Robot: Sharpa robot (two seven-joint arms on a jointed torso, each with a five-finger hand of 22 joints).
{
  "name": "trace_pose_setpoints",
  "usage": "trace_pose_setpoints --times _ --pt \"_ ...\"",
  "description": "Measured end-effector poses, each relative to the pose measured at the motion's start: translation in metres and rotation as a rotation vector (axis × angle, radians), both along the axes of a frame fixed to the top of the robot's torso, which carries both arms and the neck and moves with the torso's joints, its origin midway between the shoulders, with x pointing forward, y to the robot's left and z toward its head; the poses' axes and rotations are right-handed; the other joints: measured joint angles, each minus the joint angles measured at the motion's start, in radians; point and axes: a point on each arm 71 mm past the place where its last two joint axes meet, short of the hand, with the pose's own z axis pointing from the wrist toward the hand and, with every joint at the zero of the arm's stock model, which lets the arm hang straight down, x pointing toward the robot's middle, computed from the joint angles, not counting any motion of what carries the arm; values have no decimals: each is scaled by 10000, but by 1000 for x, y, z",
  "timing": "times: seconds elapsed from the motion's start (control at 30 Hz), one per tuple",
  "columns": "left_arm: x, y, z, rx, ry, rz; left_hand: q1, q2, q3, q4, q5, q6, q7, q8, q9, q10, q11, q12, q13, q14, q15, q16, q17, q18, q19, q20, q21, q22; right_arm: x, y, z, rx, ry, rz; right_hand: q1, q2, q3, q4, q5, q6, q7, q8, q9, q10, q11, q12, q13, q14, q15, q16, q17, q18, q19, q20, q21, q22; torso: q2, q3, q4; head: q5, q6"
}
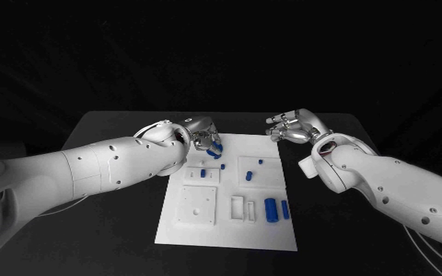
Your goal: Assemble the parts on the task board
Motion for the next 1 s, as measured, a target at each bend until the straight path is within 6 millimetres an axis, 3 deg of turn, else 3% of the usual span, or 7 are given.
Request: trace_pose_setpoints --times 0.17,0.23,0.33,1.0 --pt "0 -4 -10 399 39 36 39 39 -98 14 85 0 0 0 0 -461 -31 1264 356 33 -34 130 61 0 35 -35 -2 4 0 1 0 4 -3 19 0 0 0 0 0 0 0 0 0 0 0 0 0 0 0 0 0 0 0 0 -1 0 1 -1 1 -26 -16" --pt "0 -5 -13 531 24 55 102 102 -126 -14 122 -66 -5 0 1 -782 -54 2068 707 53 -55 159 78 -1 78 -63 -2 3 -1 1 1 5 -3 26 0 0 0 0 0 0 0 0 -1 0 0 0 0 0 0 0 0 0 0 0 -1 0 5 -6 1 -36 -32" --pt "0 -6 -17 693 -12 89 160 159 -107 -34 240 -66 -6 0 1 -998 -74 2583 984 71 -72 198 78 -1 128 -56 -2 3 -1 1 1 4 -1 26 0 0 0 0 0 0 0 0 -1 0 0 0 0 0 0 0 0 0 -22 -22 -1 0 6 -7 4 -48 -40" --pt "1 -6 -33 1155 -174 217 153 373 16 -156 506 80 -77 0 2 -1097 -134 3043 1183 139 -139 316 91 0 179 -106 95 0 -1 2 1 4 8 34 0 0 0 0 1 32 30 0 -3 0 0 0 0 0 0 0 1 0 -36 -36 36 0 -13 -9 17 -94 -124"
